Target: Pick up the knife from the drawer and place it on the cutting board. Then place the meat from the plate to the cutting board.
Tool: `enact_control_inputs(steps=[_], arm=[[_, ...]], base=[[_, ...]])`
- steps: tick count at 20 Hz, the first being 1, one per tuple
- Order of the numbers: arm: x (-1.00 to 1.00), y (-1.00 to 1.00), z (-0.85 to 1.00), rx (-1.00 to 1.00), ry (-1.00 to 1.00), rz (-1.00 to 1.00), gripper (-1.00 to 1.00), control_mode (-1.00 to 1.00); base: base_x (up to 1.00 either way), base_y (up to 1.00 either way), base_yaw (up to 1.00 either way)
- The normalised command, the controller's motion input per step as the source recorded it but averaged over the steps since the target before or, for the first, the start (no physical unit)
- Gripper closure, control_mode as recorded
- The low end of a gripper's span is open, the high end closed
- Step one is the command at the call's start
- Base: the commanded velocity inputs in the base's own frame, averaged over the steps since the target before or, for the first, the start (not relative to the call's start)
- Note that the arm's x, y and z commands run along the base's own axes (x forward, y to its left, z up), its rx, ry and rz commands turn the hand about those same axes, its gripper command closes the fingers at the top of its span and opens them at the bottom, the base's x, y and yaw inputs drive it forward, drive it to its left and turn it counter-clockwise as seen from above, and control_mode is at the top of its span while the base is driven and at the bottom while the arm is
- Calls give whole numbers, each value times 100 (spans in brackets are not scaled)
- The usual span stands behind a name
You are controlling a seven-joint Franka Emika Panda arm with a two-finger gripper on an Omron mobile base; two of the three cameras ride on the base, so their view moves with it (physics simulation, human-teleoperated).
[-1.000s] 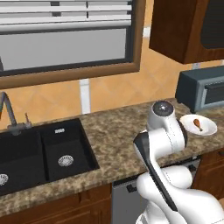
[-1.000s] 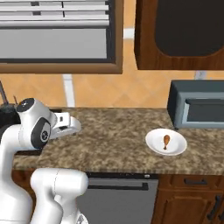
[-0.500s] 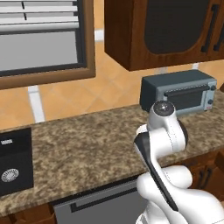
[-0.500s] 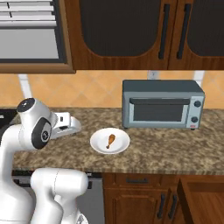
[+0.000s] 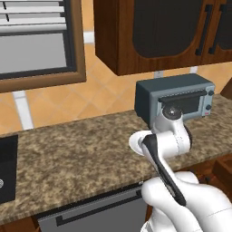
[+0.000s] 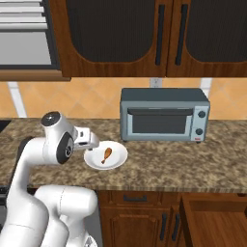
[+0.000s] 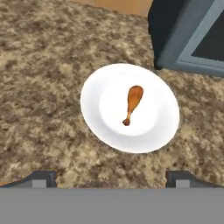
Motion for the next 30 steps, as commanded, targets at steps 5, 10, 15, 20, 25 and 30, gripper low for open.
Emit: enact_control_inputs(steps=[5, 10, 15, 20, 25, 30], arm=[[88, -15, -80, 24, 11, -8, -100, -100], [39, -25, -12, 0, 23, -2, -100, -100], [40, -16, -53, 0, 22, -1, -100, -100], [53, -2, -51, 0, 4, -1, -100, -100], [45, -4, -21, 0, 2, 0, -100, -100], [10, -18, -32, 0, 3, -2, -100, -100]], base=[[0, 0, 0], [0, 0, 0], [0, 0, 0], [0, 0, 0], [0, 0, 0], [0, 0, 0]])
